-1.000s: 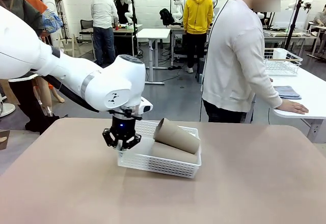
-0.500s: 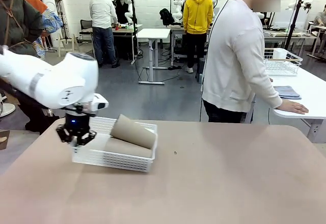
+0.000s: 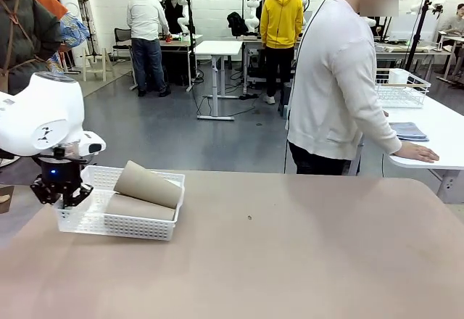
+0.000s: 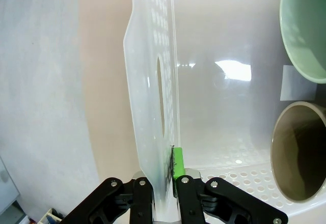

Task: Clean and organize the cups into the basket.
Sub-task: Move the Organizing basket back to the left side of the table.

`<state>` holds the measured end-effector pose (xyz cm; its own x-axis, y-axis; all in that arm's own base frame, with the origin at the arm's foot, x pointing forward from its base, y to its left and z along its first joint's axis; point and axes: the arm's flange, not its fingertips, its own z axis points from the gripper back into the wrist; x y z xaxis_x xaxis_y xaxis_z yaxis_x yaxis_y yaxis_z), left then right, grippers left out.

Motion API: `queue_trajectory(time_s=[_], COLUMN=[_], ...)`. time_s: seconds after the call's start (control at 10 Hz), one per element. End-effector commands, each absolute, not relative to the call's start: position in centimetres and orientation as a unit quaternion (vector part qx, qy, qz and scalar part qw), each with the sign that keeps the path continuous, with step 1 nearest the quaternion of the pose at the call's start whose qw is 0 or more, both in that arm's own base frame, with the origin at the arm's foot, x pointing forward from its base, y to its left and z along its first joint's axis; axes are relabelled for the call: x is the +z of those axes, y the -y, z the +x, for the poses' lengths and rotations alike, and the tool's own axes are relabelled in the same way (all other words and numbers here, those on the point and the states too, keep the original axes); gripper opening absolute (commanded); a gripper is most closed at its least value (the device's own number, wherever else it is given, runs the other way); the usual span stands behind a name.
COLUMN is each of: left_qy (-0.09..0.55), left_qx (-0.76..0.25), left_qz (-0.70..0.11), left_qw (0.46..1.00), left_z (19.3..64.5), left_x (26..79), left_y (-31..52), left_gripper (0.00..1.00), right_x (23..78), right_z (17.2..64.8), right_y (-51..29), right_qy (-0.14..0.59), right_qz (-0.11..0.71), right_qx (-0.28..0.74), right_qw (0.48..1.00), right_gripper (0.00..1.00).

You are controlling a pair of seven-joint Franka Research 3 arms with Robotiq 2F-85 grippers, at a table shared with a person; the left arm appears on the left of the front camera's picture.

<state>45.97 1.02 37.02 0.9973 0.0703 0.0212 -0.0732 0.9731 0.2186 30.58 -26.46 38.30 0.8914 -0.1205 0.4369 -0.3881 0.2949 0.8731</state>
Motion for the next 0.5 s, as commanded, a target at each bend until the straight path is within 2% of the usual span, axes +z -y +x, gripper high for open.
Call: queue_trajectory(time_s=[0.0, 0.4], left_qy=[0.004, -0.002], left_qx=[0.019, 0.010], left_qz=[0.108, 0.099], left_qw=[0.994, 0.995], left_z=[46.5, 47.1], left_x=[36.9, 36.0], left_y=[-3.4, -4.5], left_gripper=[0.06, 0.06], right_x=[38.2, 38.2], right_z=[30.7, 30.7], right_y=[26.4, 26.4], right_qy=[0.214, 0.214], right_qz=[0.585, 0.585], right_qx=[0.087, 0.087], right_qw=[0.777, 0.777], right_gripper=[1.00, 1.00])
